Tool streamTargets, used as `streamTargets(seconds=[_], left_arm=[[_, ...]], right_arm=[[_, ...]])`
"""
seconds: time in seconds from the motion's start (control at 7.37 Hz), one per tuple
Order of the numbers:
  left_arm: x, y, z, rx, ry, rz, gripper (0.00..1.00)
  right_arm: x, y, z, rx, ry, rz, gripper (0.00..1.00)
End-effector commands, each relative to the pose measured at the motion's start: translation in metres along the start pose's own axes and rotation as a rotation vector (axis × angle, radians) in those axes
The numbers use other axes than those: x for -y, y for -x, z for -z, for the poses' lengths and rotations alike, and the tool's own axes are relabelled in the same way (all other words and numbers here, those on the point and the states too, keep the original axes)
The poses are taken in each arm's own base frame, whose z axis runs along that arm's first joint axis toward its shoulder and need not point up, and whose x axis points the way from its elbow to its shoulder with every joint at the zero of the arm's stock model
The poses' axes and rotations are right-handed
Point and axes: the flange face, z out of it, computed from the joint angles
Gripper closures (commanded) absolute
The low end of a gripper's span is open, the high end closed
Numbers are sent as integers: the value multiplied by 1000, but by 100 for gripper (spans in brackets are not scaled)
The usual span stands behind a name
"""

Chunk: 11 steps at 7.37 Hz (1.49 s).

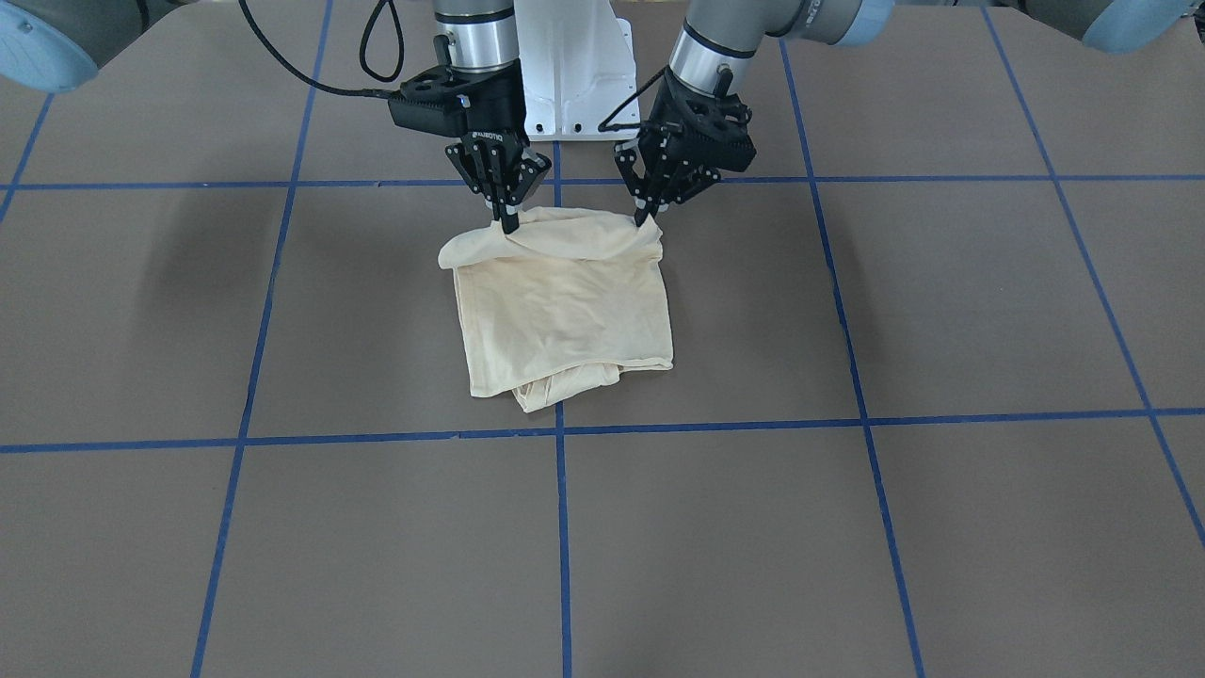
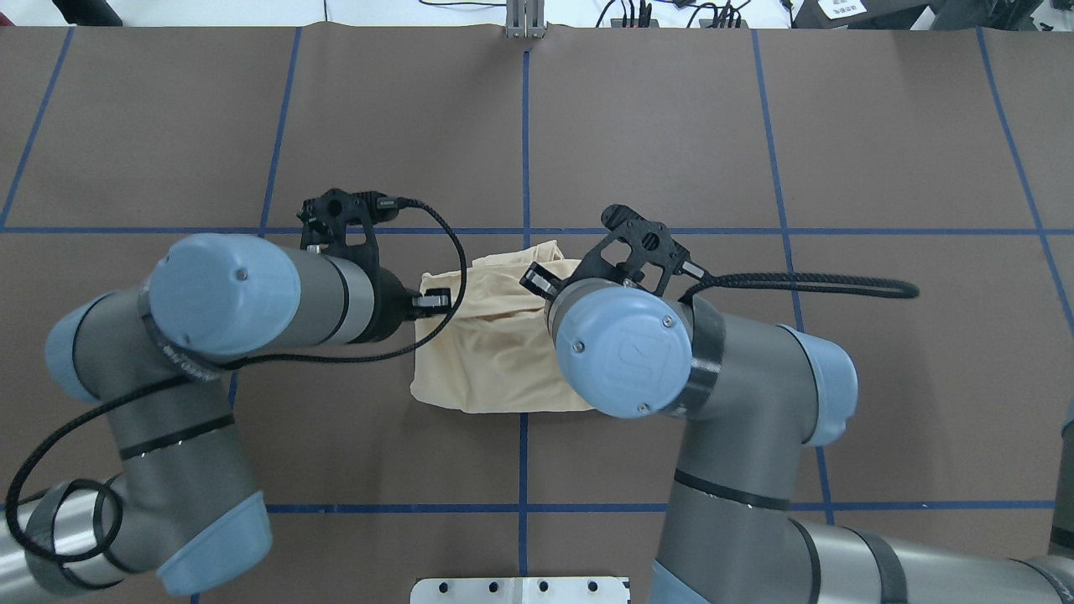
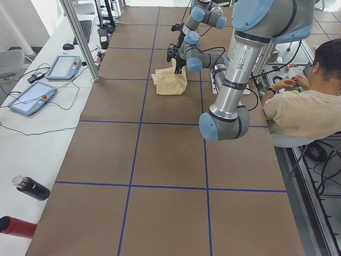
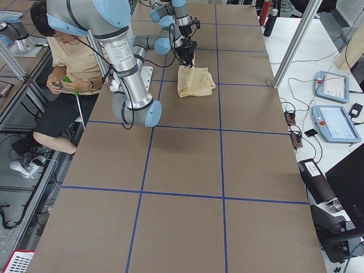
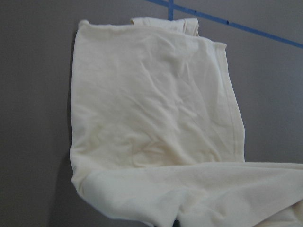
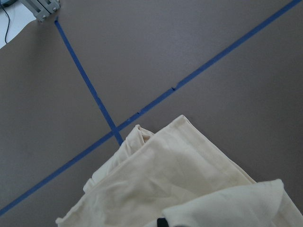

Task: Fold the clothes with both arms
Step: 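Lift the held edge and fold it toward the collar with both grippers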

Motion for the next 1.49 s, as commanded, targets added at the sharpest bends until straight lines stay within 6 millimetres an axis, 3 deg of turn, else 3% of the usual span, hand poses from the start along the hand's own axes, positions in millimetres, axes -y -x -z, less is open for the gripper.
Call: streamTargets(seconds=[0.0,0.27,0.41,0.54,0.68,0.81,1.09,1.36], left_arm=[[60,1,-39,80,-50,-19,100],[71,13,-76,131,-48,-36,100],[72,20,-90,146,-44,-36,100],[75,28,-104,147,-47,-34,100],[87,38,-110,143,-60,-94,1],[103,44,-100,127,-80,-209,0],[123,59,-86,103,-33,-253,0],[125,73,-63,92,-49,-293,0]], right_arm=[[21,33,-35,-48,-44,27,100],[18,57,-65,-51,-56,23,100],[23,59,-97,-25,-58,60,100],[41,58,-118,-21,-59,103,100],[73,59,-121,-47,-3,156,23],[97,62,-118,-48,9,188,0],[129,72,-99,-38,121,193,0],[139,72,-97,-35,132,232,0]])
